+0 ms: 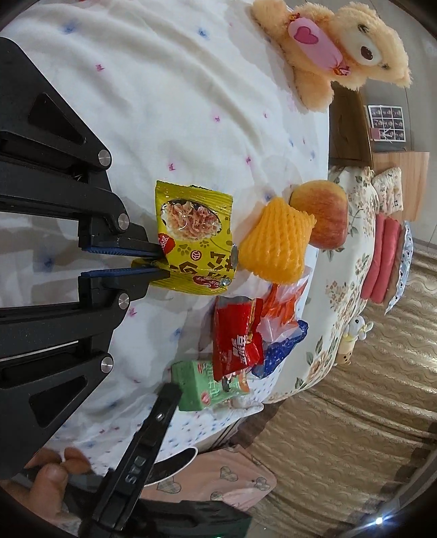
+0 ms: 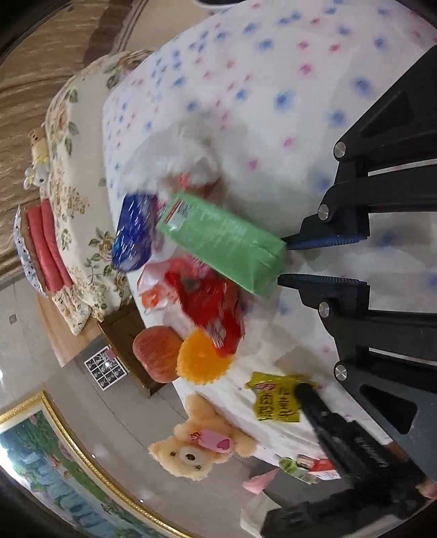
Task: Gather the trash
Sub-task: 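Grasp the yellow noodle packet with the left tool while the right tool grasps the green juice box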
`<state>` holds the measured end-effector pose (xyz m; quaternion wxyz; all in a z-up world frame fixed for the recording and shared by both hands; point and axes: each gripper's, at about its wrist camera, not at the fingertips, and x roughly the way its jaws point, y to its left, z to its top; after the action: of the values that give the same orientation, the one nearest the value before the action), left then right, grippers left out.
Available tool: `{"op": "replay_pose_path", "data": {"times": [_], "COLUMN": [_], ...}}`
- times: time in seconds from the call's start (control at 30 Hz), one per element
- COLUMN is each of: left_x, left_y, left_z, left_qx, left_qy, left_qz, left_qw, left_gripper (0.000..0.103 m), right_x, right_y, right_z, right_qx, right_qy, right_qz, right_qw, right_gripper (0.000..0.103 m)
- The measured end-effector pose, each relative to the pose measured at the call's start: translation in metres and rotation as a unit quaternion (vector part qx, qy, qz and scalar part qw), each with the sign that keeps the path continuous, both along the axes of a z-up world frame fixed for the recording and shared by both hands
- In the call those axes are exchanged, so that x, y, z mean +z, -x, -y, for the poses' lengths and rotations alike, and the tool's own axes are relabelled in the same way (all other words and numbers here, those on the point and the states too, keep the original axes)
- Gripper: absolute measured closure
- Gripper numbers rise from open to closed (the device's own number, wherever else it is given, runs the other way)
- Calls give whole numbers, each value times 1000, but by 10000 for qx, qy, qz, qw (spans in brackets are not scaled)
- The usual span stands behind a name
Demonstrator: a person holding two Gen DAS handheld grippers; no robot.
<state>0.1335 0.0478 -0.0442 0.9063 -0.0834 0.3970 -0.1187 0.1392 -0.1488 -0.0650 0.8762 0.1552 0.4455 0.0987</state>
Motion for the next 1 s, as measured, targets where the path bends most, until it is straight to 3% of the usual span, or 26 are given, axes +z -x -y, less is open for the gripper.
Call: {"op": "replay_pose_path", "data": {"times": [0.07, 0.13, 0.2, 0.4, 0.47, 0.53, 0.73, 1.0], "left_x": [-1, -1, -1, -2, -2, 0, 8, 12], "left_y": [1, 1, 3, 9, 12, 14, 21, 32], "left_z": [0, -1, 0, 4, 7, 11, 29, 58], "left_qx": [19, 44, 51, 67, 45, 8, -145, -427], "left_qy": [21, 36, 37, -1, -15, -29, -52, -44], "left_qz": [-13, -27, -37, -71, -62, -38, 67, 81], "left_qw": [10000, 10000, 10000, 10000, 10000, 10000, 9999, 9990], "left_gripper": [98, 98, 98, 98, 98, 98, 98, 98], "right_x": [0, 4, 7, -2, -8, -10, 0, 6], "right_y": [5, 6, 5, -17, -23, -24, -8, 27], "right_z": [7, 7, 6, 13, 18, 19, 17, 45], "right_qx": [-56, -95, -169, -623, -692, -577, -196, -115], "right_qy": [-229, -335, -302, -522, -678, -804, -752, -700], "right_qz": [-76, 57, 219, 204, 152, 179, 288, 357], "right_qw": [9997, 9994, 9992, 9965, 9952, 9949, 9966, 9968], "right_gripper": [76, 45, 38, 38, 44, 62, 70, 70]}}
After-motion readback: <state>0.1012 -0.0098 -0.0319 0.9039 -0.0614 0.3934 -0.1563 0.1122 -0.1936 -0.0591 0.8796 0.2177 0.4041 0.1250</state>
